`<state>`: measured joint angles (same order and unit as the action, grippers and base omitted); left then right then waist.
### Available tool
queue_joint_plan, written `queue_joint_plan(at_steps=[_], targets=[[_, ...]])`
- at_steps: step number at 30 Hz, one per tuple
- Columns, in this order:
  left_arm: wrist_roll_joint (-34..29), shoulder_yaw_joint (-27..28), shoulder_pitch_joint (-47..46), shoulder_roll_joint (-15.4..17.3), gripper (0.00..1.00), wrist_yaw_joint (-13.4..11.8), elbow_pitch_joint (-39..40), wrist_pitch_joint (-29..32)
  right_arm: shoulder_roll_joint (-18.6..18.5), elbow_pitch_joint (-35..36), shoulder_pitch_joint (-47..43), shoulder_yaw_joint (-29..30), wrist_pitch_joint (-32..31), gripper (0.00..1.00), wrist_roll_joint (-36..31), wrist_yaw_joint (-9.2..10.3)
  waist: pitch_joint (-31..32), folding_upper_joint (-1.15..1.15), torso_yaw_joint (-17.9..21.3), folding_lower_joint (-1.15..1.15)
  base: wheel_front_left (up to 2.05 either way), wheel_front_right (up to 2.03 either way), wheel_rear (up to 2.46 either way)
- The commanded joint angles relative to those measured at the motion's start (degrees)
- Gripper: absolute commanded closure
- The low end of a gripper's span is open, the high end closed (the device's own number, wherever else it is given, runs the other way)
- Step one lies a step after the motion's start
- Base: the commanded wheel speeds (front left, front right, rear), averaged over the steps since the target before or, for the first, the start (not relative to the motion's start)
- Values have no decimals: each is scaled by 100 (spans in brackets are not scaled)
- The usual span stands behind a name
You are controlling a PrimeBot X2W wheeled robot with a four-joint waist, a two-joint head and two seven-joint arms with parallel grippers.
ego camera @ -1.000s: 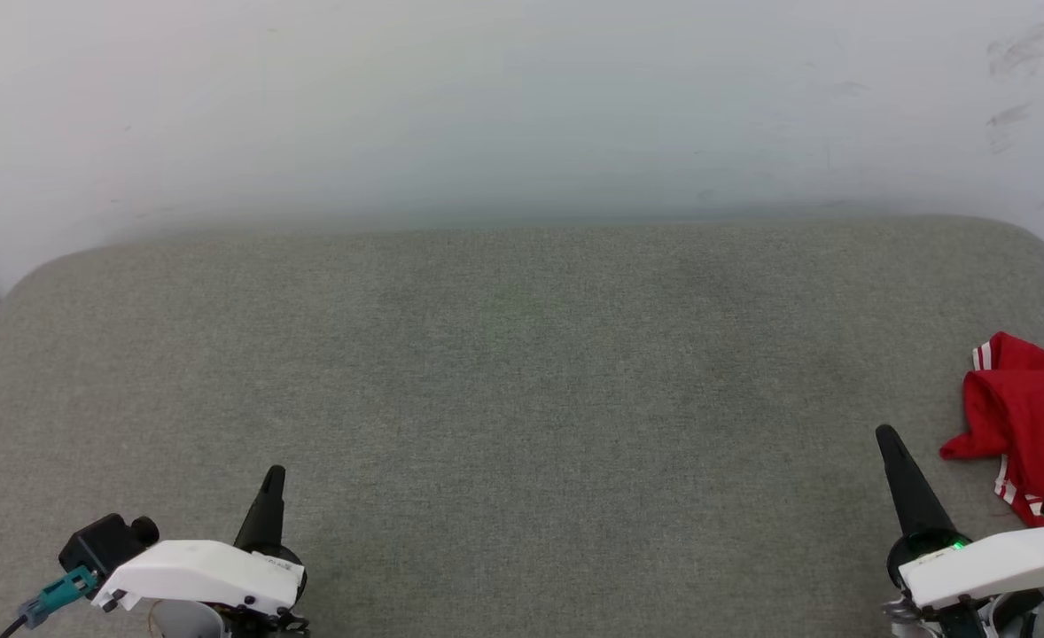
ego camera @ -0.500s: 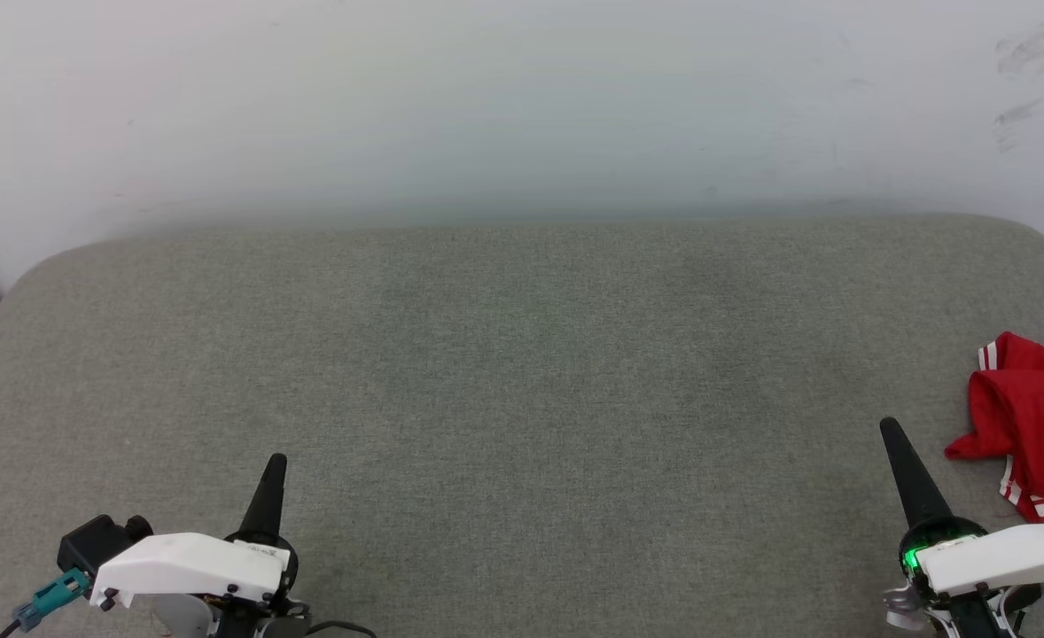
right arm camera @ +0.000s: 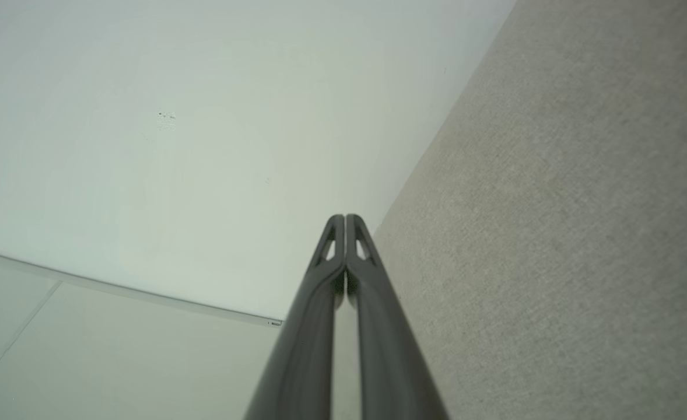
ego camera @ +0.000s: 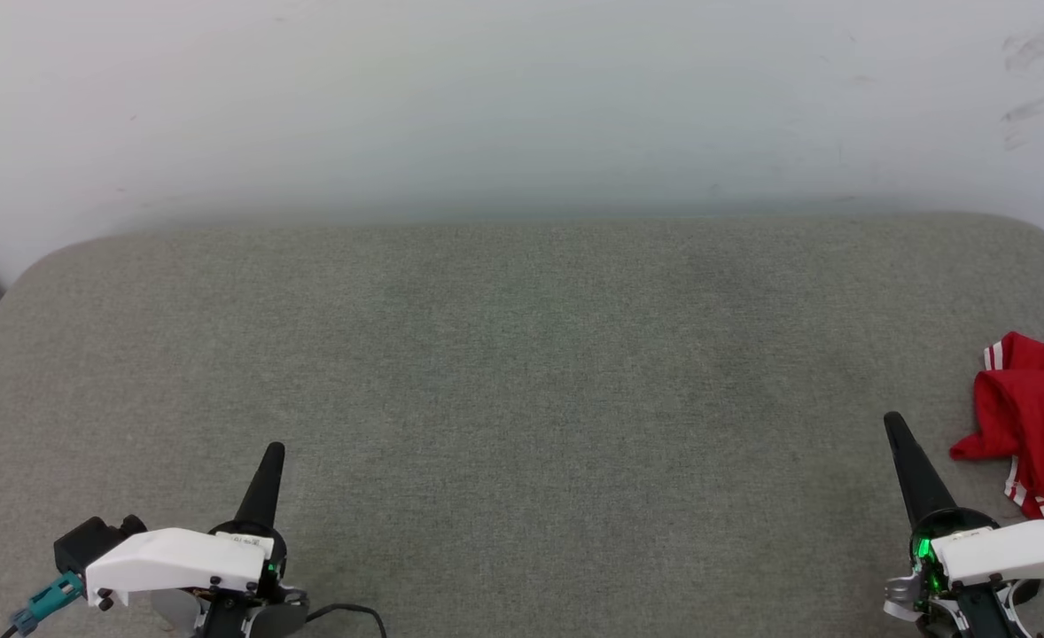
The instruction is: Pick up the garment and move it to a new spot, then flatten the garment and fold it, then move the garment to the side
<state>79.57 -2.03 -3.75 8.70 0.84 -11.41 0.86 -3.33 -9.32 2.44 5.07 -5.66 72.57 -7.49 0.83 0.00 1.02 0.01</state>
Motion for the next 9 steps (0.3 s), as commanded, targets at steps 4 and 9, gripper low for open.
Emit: queue_joint_plan(at_steps=[4,9], targets=[[192,134,-128,-56,100,110,-16,71,20,-39,161,32,-20,100,288,-1,-10,0,-10,-1,0,0,0],[357,230,-156,-128,100,195,-49,141,23,-104,196,46,-24,100,536,0,-21,0,-21,-1,0,0,0]])
